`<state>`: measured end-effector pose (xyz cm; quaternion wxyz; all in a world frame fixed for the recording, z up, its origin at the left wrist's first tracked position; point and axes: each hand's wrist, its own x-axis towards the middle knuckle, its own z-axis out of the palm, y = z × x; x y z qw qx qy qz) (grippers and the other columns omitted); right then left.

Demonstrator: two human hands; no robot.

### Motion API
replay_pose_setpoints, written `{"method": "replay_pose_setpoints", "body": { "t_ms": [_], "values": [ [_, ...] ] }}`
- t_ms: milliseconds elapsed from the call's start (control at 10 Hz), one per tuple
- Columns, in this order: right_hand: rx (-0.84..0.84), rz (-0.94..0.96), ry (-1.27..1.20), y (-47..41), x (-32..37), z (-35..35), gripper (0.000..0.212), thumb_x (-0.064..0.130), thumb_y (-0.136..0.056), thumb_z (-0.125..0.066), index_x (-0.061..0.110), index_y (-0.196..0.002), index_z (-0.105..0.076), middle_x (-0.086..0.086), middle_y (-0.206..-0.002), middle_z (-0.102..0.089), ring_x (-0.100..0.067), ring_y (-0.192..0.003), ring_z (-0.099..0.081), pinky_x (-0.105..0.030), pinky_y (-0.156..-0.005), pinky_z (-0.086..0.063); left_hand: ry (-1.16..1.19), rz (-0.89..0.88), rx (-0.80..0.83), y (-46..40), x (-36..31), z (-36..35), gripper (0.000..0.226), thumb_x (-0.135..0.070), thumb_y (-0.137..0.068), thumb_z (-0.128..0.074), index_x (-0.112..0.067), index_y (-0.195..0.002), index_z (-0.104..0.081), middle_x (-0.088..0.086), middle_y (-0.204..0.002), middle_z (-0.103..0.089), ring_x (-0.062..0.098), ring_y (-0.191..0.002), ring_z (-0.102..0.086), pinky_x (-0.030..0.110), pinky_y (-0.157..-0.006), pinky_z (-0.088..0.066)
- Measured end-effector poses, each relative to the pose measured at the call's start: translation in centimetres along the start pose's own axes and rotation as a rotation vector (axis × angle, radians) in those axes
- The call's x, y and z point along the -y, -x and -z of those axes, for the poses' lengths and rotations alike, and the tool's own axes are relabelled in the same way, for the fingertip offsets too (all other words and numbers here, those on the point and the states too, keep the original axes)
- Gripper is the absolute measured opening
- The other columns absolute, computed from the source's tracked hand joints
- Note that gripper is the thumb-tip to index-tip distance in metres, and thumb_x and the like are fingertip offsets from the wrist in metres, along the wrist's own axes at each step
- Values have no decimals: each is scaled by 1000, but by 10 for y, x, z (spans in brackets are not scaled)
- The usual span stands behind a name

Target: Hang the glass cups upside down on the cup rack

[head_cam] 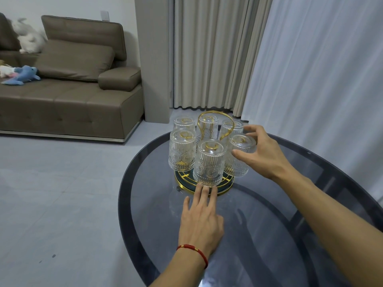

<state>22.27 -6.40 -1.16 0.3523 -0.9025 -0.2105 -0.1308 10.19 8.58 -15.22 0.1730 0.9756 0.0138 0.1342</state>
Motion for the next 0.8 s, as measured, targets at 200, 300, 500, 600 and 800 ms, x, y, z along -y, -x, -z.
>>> {"method": "replay_pose_setpoints", "body": {
  "t_ms": [200, 300, 500, 600, 800],
  "values": [
    [-7, 6, 10, 0, 1, -1, 78, 45, -81, -82, 23, -144, -42, -2, -142, -57, -21, -130, -53, -47, -108, -46, -10, 3, 9, -1, 0, 0, 72, -31, -95, -38, -24, -160, -6, 1, -168, -11, 21, -155, 4, 52, -124, -8],
    [-5, 16, 13, 1, 1, 0, 79, 46, -81, -81, 23, -145, -41, -2, -144, -56, -22, -133, -53, -51, -110, -45, -10, -1, 7, 0, 1, 0, 72, -31, -95, -38, -23, -160, -7, 2, -168, -12, 21, -155, 3, 52, -124, -8],
    [-5, -1, 13, 2, 3, 0, 78, 47, -81, -79, 23, -145, -41, 2, -144, -55, -19, -134, -52, -59, -112, -40, -7, -9, 9, -1, 1, 0, 71, -29, -95, -37, -22, -160, -7, 1, -168, -11, 21, -155, 4, 52, -124, -11],
    [-3, -14, 17, 3, 4, 0, 80, 48, -82, -79, 23, -147, -40, -1, -146, -54, -21, -135, -51, -59, -112, -40, 13, -14, 21, 0, 2, 2, 71, -28, -97, -38, -21, -160, -7, 1, -169, -6, 20, -154, 8, 51, -125, -8],
    [-123, 0, -68, 22, 6, 10, 66, 40, -88, -76, 22, -144, -46, 9, -136, -52, -15, -127, -52, -51, -111, -45, -12, -148, -9, 15, 1, 14, 62, -23, -91, -48, -13, -151, -36, 10, -159, -37, 28, -150, -25, 47, -118, -31]
  ]
}}
